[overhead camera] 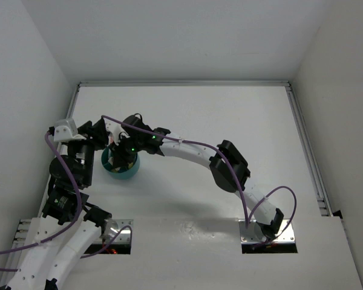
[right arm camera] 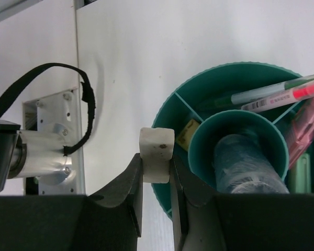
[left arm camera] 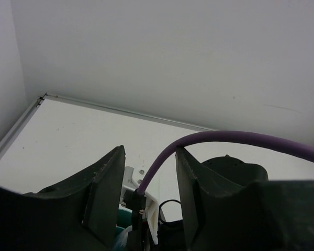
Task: Sort the stationery into containers
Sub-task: Place the stationery in the storage box.
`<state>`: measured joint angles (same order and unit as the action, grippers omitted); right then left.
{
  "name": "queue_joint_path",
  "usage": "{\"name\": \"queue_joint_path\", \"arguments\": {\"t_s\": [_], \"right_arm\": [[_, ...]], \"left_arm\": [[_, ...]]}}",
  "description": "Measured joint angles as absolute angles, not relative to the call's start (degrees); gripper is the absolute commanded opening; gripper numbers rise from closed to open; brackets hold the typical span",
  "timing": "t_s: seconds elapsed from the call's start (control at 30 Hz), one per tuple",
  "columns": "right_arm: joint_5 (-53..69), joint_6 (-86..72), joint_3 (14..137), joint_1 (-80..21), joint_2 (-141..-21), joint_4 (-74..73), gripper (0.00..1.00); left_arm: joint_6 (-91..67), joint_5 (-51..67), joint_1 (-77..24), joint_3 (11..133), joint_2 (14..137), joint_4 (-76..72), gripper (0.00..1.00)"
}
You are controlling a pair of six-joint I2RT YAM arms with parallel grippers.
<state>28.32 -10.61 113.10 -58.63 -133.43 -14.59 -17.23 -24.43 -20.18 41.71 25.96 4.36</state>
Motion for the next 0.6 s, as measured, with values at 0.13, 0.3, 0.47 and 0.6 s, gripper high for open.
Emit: {"name": "queue_joint_path", "arguments": {"t_s": [0.13, 0.3, 0.47, 0.6], "right_arm": [[26.74, -8.93, 113.21, -58.63, -133.43, -14.72, 0.0], [25.87, -7.22, 113.4, -58.81, -133.43, -15.42, 0.04], [25.21, -5.82, 113.4, -59.11, -133.43, -15.75, 0.13], [25.12, -5.13, 113.4, -59.16, -133.43, -16.01, 0.25]], "left_arm": [[-17.23, -24.43, -20.18, 41.71, 25.87, 4.38, 0.49], [-17.23, -24.43, -20.18, 41.71, 25.87, 4.43, 0.49], [-17.23, -24.45, -20.18, 41.71, 25.87, 4.62, 0.49], [-17.23, -24.45, -20.18, 41.71, 25.87, 4.67, 0.49]]}}
